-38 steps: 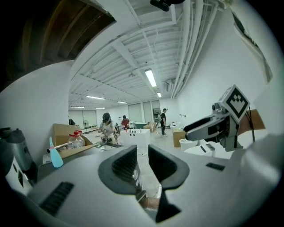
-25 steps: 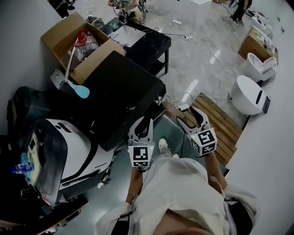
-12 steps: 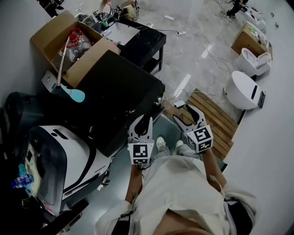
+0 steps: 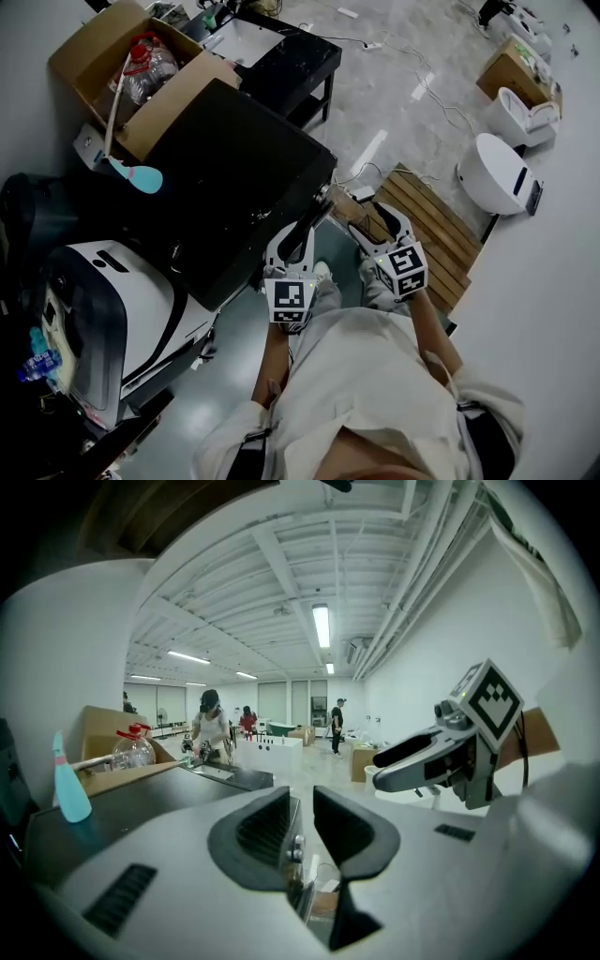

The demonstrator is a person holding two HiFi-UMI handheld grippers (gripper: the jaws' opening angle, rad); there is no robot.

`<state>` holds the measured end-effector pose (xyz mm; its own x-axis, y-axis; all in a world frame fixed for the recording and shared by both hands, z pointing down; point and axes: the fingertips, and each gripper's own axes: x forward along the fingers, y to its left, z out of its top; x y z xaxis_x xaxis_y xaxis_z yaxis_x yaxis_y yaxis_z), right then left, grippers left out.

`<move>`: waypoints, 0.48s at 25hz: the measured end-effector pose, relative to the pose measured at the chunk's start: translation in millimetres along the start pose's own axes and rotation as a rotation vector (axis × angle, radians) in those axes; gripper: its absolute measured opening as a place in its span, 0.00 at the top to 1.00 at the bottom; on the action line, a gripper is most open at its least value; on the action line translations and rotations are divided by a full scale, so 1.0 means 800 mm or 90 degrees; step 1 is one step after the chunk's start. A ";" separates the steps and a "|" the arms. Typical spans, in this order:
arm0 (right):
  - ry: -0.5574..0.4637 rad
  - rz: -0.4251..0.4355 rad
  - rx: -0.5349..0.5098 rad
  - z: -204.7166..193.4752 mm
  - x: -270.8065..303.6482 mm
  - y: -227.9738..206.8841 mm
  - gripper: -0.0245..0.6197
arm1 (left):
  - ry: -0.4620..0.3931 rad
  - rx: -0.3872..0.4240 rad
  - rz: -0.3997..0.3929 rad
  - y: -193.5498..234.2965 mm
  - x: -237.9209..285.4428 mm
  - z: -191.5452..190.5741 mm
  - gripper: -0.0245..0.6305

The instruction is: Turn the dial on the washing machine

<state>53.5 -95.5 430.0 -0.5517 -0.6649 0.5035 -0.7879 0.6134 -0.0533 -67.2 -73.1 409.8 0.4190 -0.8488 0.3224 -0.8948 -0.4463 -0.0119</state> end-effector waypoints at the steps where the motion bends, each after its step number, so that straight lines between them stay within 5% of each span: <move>1: 0.004 0.006 0.000 -0.004 0.004 -0.003 0.50 | 0.005 0.000 0.003 -0.002 0.004 -0.003 0.84; 12: 0.054 0.113 -0.013 -0.048 0.044 -0.029 0.50 | 0.065 -0.037 0.099 -0.022 0.038 -0.037 0.84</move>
<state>63.0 -117.1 482.2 -0.6563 -0.5078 0.5581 -0.6738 0.7273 -0.1306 -43.3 -83.0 448.2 0.2592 -0.8717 0.4159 -0.9564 -0.2915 -0.0150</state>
